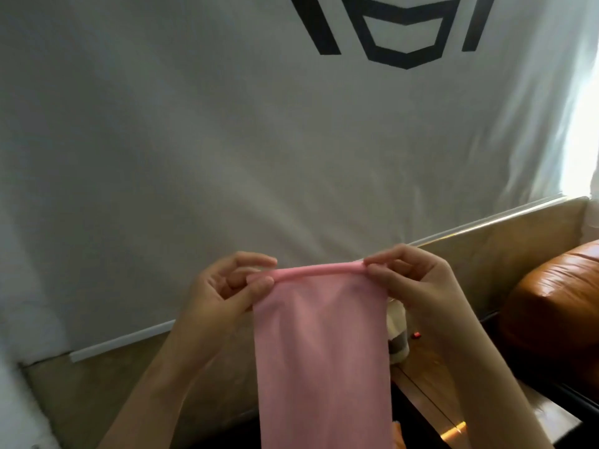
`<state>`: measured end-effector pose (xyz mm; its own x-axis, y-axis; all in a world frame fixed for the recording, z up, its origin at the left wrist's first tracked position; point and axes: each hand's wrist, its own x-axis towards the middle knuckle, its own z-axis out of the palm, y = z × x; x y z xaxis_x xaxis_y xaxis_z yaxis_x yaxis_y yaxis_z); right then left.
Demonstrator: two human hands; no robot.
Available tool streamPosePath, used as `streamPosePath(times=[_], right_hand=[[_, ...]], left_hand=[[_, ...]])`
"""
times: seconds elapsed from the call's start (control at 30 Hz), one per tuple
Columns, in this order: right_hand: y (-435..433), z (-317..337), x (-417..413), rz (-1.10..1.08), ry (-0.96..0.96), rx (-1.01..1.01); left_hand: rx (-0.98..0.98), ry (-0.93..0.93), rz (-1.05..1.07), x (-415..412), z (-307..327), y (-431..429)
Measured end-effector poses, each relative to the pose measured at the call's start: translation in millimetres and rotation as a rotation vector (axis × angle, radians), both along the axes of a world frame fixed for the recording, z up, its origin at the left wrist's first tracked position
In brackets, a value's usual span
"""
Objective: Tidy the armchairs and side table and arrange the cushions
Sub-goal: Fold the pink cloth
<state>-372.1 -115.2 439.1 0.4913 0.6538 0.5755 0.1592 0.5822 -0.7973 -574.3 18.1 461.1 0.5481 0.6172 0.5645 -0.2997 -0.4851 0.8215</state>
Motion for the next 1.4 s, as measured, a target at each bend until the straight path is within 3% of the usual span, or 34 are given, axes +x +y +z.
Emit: streamPosePath(times=[0.2,0.37,0.7,0.87,1.1,1.3,1.4], right_hand=[[24.0,-7.7,-17.0,-0.1,-0.073,-0.009],[44.7,-22.8,-31.0,-0.199,-0.129,-0.053],[57.6,-41.7,-50.4,-0.176,0.012,-0.09],[57.1,-50.9,-52.4,-0.318,-0.085,-0.16],[49.7,-76.7,-53.0,-0.349,-0.158,-0.221],[51.6,-102.5,-68.8,-0.308,-0.122,-0.251],[52.7,-115.6,-78.1,-0.212,0.047,-0.187]], left_hand=[[0.143,0.057,-0.031,-9.7,-5.3,38.6],[0.072,0.078,-0.142,-11.6,-23.0,69.0],[-0.163,-0.022,-0.386,-5.3,-54.6,119.8],[-0.042,0.003,-0.294,3.5,-62.4,116.7],[0.067,0.085,-0.281,-8.0,-81.6,119.7],[-0.105,0.14,-0.205,-21.6,-112.4,102.4],[-0.175,0.128,-0.221,-31.7,-123.9,95.4]])
